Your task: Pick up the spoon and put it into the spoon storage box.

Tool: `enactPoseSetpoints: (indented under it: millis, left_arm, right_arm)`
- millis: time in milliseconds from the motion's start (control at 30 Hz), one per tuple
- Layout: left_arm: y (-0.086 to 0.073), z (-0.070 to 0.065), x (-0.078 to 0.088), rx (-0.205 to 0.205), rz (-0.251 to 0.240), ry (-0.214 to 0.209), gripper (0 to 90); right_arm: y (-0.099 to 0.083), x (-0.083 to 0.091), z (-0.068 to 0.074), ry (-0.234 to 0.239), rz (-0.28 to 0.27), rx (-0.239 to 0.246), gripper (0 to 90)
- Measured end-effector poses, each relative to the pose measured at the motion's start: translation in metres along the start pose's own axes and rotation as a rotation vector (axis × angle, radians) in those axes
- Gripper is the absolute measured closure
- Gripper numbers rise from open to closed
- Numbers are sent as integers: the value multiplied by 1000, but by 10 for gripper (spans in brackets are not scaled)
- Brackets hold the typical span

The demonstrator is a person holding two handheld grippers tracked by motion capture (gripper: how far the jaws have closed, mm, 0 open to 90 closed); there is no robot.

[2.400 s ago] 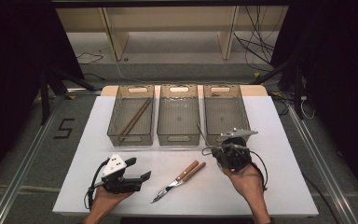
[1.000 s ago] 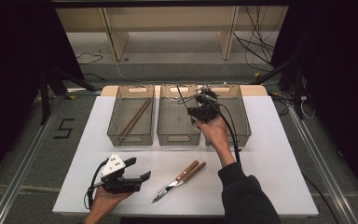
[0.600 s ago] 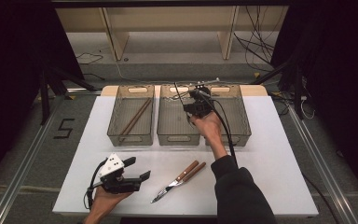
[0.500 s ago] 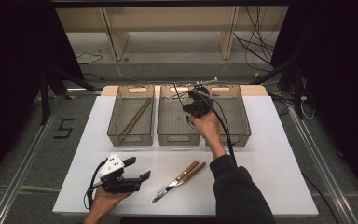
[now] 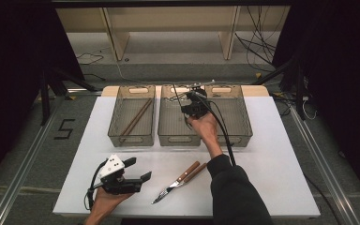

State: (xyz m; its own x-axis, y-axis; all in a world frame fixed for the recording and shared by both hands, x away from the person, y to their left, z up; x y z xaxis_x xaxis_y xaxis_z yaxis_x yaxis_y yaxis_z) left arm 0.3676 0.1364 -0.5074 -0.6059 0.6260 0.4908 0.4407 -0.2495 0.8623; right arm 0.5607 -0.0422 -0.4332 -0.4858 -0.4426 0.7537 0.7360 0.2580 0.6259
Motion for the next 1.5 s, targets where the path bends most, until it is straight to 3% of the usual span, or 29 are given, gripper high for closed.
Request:
enactPoseSetpoints:
  millis: [800,900,1133,1400,1500]
  left_arm:
    - [-1,0,0,-10,8,-2,173]
    - [0,-1,-1,-10,6,-2,173]
    - [-1,0,-1,-7,8,-1,173]
    - [-1,-1,-2,-2,15,-2,173]
    - [-1,-1,-2,-6,19,-3,173]
  right_arm:
    - [-5,-17,2,-6,25,2,881]
    - [-5,-17,3,9,25,6,776]
    - [-3,-5,5,40,8,39,642]
    - [-11,26,9,93,-50,109,514]
    - [-17,37,10,125,-75,102,476]
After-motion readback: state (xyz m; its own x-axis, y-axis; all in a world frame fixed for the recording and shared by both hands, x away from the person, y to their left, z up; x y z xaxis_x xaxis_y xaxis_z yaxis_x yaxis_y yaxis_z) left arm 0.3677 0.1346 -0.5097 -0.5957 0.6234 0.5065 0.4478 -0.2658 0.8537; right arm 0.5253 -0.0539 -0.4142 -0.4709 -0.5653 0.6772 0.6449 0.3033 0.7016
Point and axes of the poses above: each handheld gripper's, and its own axes: x roughly backward along the jaws, y roughly out of its top, z roughly to its left, the point moved 8 cm from there along -x, roughly forward along the jaws, and after that the axes turned 6 degrees about z, right-handed, at the moved point
